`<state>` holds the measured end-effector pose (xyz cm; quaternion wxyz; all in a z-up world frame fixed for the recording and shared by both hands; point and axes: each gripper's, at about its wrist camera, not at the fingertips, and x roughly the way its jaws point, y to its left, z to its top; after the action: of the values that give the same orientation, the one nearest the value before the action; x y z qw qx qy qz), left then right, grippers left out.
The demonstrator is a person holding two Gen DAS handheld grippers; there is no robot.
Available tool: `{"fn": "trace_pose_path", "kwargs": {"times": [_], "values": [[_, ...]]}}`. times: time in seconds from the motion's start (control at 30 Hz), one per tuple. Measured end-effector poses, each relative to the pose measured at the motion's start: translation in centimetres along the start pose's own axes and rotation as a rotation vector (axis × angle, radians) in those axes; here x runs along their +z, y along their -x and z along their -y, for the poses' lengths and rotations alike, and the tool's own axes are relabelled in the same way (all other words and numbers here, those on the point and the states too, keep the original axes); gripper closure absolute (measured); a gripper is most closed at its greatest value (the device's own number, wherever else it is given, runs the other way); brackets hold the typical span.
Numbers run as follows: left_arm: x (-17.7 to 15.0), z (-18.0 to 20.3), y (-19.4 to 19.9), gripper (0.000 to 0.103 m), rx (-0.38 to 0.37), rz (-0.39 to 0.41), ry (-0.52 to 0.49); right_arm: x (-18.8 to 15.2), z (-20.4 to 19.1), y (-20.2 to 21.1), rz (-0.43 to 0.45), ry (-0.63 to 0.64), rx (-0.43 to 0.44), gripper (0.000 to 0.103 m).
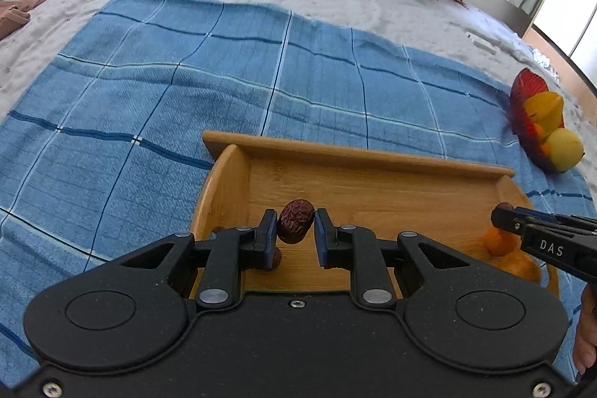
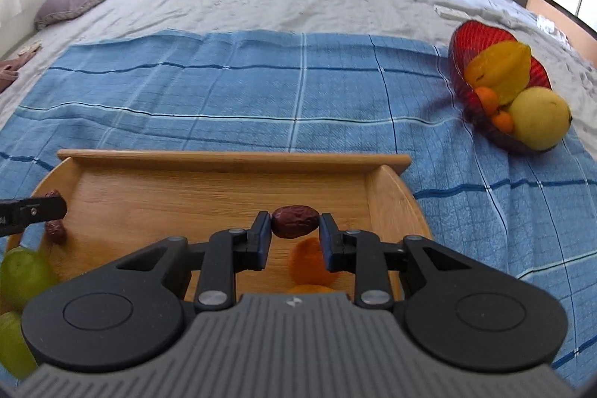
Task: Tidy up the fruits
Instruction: 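Carry both red dates over the wooden tray, then open the right tool to drop its date while the left tool releases its date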
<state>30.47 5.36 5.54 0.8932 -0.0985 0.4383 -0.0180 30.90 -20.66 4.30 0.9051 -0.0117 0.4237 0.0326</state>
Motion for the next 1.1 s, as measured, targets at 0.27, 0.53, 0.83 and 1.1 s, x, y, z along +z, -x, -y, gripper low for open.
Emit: {"fn": "trace_pose_path", "kwargs": {"times": [0.27,0.53,0.83,1.1], "values": [[0.1,-0.3,-1.1,0.083,-0.004,-0.006,0.010,-0.1,0.1,-1.1,-0.006,-0.001,-0.018,0.070],[0.2,-0.3,-2.0,0.083,0.012,-0.010,0.003,0.0,0.6,-2.2,-0.018,-0.030,-0.024,0.070],[0.0,-0.4,-3.1,0.083,0.028,-0.019,-0.001,-0.1,1.0,-2.8,-0.018,-0.043,-0.025,0.071],[0.0,-0.6,-3.2,0.082,0.027,-0.011,0.001,-0.3,1.6,-3.2,-0.022,-0.057,-0.038,0.070]]}}
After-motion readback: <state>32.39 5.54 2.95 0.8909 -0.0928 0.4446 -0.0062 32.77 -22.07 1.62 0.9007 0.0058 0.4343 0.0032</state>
